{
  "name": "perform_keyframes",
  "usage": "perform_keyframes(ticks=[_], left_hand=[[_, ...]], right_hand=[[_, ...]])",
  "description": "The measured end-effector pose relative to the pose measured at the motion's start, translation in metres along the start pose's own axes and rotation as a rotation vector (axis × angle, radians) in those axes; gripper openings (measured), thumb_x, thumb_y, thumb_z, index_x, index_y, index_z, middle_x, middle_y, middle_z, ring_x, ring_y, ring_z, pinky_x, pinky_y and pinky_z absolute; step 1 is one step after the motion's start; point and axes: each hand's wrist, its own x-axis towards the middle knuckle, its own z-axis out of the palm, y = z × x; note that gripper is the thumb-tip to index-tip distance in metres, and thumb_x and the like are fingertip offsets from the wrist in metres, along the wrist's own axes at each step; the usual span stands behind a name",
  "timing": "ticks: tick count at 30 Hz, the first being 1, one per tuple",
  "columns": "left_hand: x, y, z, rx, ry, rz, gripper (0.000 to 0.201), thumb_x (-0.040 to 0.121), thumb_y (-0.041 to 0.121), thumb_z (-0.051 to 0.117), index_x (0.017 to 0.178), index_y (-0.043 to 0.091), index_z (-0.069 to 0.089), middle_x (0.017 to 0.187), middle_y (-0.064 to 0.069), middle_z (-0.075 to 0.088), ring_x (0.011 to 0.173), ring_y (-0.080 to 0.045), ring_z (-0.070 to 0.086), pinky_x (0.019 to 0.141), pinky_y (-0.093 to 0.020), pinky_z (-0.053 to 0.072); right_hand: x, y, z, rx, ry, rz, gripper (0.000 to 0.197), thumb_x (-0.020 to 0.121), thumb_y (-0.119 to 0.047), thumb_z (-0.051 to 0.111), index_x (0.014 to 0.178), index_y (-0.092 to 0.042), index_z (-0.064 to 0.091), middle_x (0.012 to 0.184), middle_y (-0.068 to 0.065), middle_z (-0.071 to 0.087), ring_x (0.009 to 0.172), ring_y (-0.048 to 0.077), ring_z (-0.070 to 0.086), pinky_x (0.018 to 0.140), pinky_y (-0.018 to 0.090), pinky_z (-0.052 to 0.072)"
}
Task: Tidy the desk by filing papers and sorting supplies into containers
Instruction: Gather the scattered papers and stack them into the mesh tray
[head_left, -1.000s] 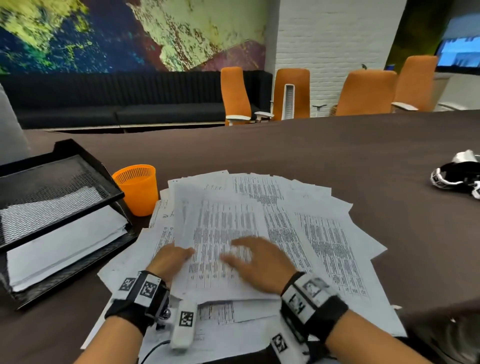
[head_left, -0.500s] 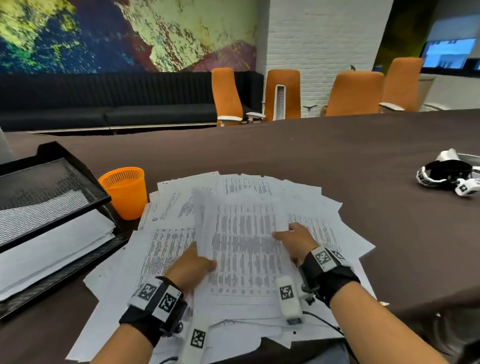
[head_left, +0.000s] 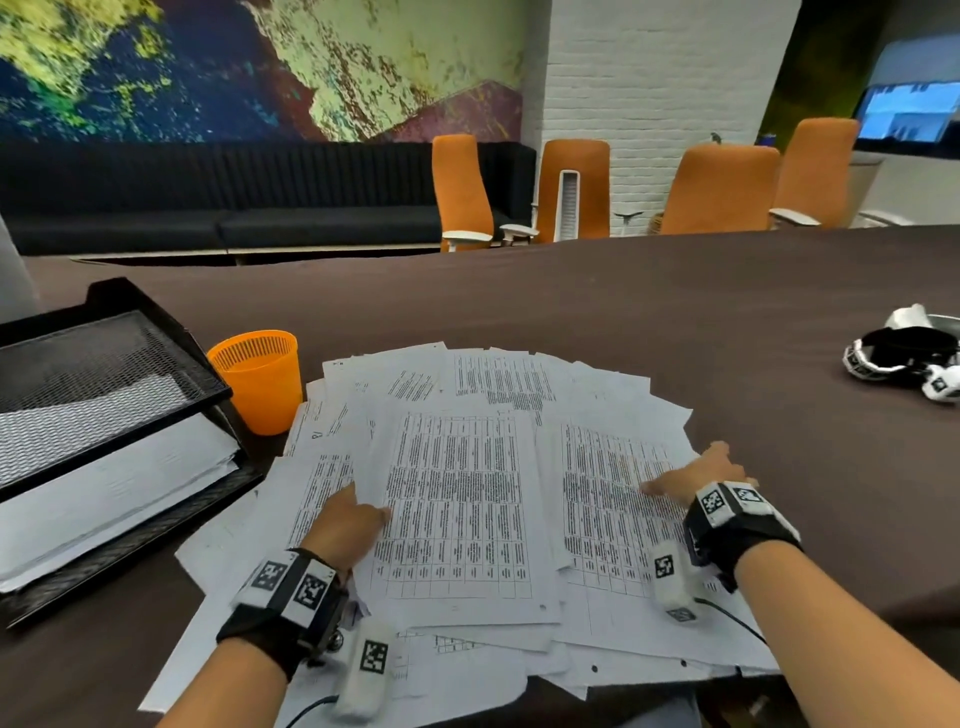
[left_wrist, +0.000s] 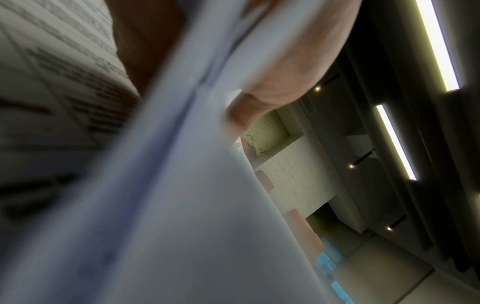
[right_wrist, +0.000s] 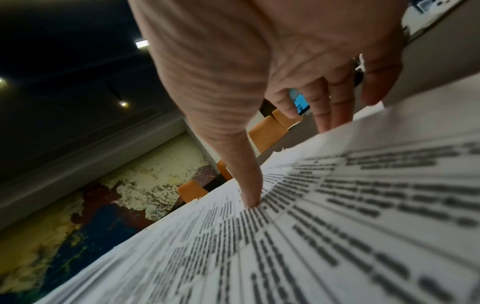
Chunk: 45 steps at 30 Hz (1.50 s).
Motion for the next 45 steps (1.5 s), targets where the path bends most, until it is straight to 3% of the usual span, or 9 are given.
perform_keyframes(ticks=[8,14,18,26,29,32,39,42,45], left_hand=[[-0.004,0.0,0.004,0.008,-0.001,0.001,0.022,0.096,0.003,0.053,0.117,0.005,0.058,0.107,-0.018,0.067,0.094,-0.031,0.063,0.066,-0.029,0.049],[-0.004,-0.002,0.0,-0.09,0.018,-0.021,0.021,0.097,0.001,0.049,0.115,0.008,0.057,0.1,-0.011,0.064,0.096,-0.031,0.059,0.081,-0.034,0.047],[-0.005,-0.004,0.002,-0.13,0.029,-0.051,0.026,0.097,0.005,0.046,0.119,0.01,0.059,0.105,-0.011,0.066,0.103,-0.035,0.061,0.097,-0.047,0.048],[-0.004,-0.002,0.009,-0.504,-0.016,-0.064,0.051,0.1,0.045,0.046,0.138,0.012,0.051,0.129,-0.009,0.061,0.121,-0.033,0.057,0.108,-0.05,0.04],[-0.002,-0.006,0.008,-0.446,-0.101,-0.044,0.058,0.087,0.053,0.064,0.134,0.02,0.056,0.127,-0.005,0.065,0.118,-0.03,0.06,0.105,-0.052,0.043],[-0.004,-0.007,0.011,-0.237,-0.134,0.067,0.037,0.091,0.016,0.067,0.127,0.012,0.059,0.116,-0.009,0.07,0.104,-0.029,0.067,0.094,-0.046,0.052],[-0.027,0.031,-0.012,-0.546,-0.18,0.352,0.028,0.086,0.018,0.068,0.113,0.015,0.063,0.09,-0.001,0.077,0.08,-0.016,0.074,0.068,-0.032,0.059],[-0.042,0.05,-0.017,-0.598,-0.222,0.451,0.046,0.063,0.035,0.085,0.103,0.02,0.068,0.092,-0.001,0.077,0.082,-0.016,0.074,0.07,-0.033,0.06],[-0.054,0.066,-0.021,-0.538,-0.113,0.551,0.018,0.087,0.022,0.063,0.104,0.025,0.067,0.096,0.006,0.077,0.09,-0.012,0.073,0.082,-0.033,0.056]], right_hand=[[-0.004,-0.008,-0.018,0.151,-0.027,-0.191,0.009,0.086,-0.007,0.06,0.086,-0.001,0.066,0.081,0.013,0.063,0.065,0.026,0.055,0.059,0.028,0.042],[-0.043,-0.04,-0.115,0.394,0.255,-0.562,0.022,0.091,-0.014,0.056,0.07,-0.008,0.061,0.068,0.008,0.056,0.063,0.023,0.05,0.059,0.031,0.037],[-0.053,-0.055,-0.152,0.528,0.119,-0.597,0.007,0.088,-0.017,0.067,0.092,-0.016,0.073,0.085,0.004,0.065,0.078,0.017,0.06,0.075,0.029,0.045],[-0.057,-0.061,-0.016,0.445,-0.278,-0.433,0.013,0.08,-0.003,0.067,0.07,-0.01,0.072,0.093,0.021,0.073,0.084,0.033,0.07,0.085,0.053,0.057],[-0.074,-0.067,0.032,0.412,-0.345,-0.464,0.011,0.086,-0.01,0.062,0.085,-0.007,0.073,0.091,0.012,0.072,0.083,0.028,0.069,0.079,0.04,0.058],[-0.089,-0.077,0.052,0.4,-0.374,-0.57,0.022,0.088,-0.019,0.067,0.105,-0.004,0.069,0.092,0.007,0.066,0.075,0.018,0.062,0.064,0.025,0.049],[-0.076,-0.077,0.016,0.891,-0.637,-0.537,0.088,0.059,-0.042,0.09,0.132,-0.011,0.052,0.123,0.009,0.067,0.108,0.026,0.067,0.095,0.043,0.053],[-0.099,-0.078,-0.015,0.913,-0.642,-0.703,0.059,0.067,-0.033,0.087,0.117,-0.009,0.067,0.113,0.007,0.073,0.108,0.026,0.068,0.098,0.043,0.051],[-0.125,-0.087,-0.048,0.96,-0.508,-0.887,0.022,0.082,-0.016,0.075,0.103,-0.013,0.071,0.105,0.004,0.075,0.101,0.017,0.071,0.091,0.03,0.054]])
